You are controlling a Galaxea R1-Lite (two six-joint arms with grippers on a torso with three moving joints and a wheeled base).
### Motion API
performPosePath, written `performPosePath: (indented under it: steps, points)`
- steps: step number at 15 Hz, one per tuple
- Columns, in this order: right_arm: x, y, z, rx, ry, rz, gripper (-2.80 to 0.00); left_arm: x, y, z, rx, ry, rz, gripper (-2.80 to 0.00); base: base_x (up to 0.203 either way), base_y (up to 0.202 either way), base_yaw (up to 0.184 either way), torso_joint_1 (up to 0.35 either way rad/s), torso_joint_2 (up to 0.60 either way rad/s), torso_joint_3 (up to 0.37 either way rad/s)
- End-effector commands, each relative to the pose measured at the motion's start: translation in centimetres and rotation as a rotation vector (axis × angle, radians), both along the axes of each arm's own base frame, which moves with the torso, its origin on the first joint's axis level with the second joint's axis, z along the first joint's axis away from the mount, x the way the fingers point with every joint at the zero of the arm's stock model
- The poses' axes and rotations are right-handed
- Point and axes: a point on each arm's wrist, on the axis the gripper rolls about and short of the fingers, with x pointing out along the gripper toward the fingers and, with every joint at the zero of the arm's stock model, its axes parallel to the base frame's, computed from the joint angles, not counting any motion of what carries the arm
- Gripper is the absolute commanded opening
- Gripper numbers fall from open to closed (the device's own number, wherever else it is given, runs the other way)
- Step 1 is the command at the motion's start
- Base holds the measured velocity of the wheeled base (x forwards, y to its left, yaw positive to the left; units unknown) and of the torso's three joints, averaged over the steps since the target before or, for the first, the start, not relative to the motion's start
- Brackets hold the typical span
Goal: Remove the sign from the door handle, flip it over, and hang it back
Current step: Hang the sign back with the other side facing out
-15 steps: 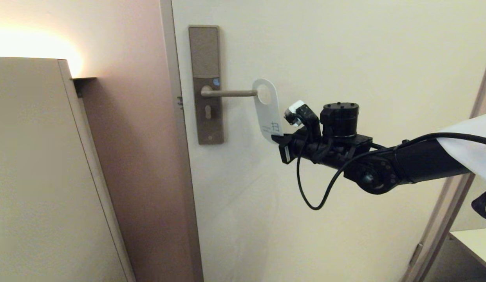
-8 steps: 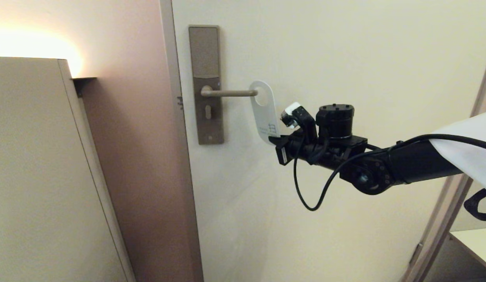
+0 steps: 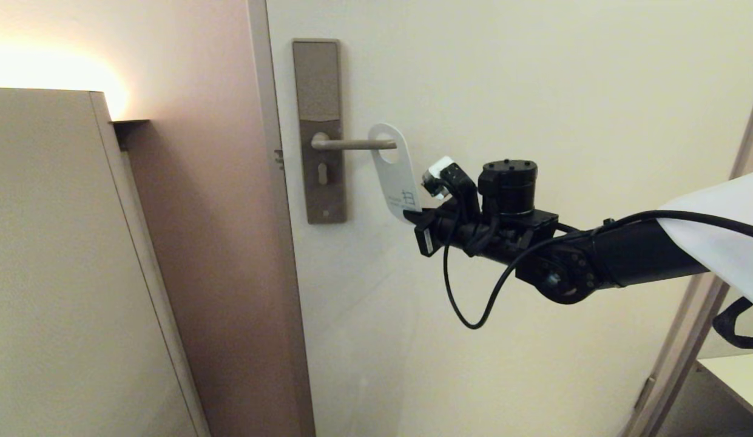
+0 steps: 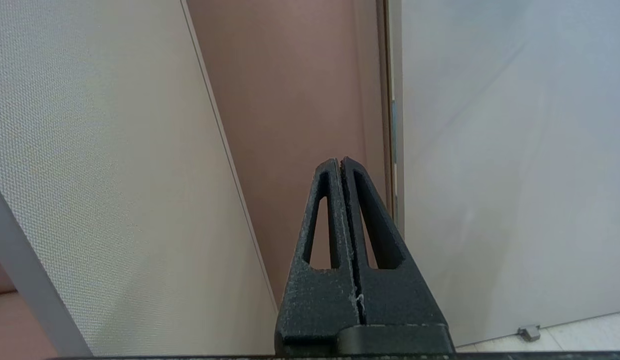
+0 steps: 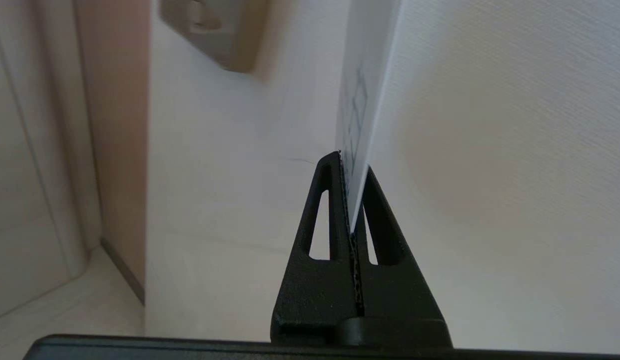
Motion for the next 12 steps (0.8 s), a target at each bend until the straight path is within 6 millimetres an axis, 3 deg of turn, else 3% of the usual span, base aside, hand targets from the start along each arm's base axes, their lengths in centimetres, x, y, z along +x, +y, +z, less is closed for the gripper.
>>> performPosePath:
  steps: [1, 12]
  points:
    - [-0.5, 0.8, 0.1, 0.002, -0.007, 0.019, -2.80, 0.0, 0.0, 0.0, 0.001, 0.000, 0.000, -2.80, 0.000, 0.000, 0.000, 0.000, 0.00, 0.000]
    - [-2.4, 4.7, -1.1, -0.048, -0.060, 0.126, -2.80, 0.0, 0.0, 0.0, 0.001, 0.000, 0.000, -2.80, 0.000, 0.000, 0.000, 0.000, 0.00, 0.000]
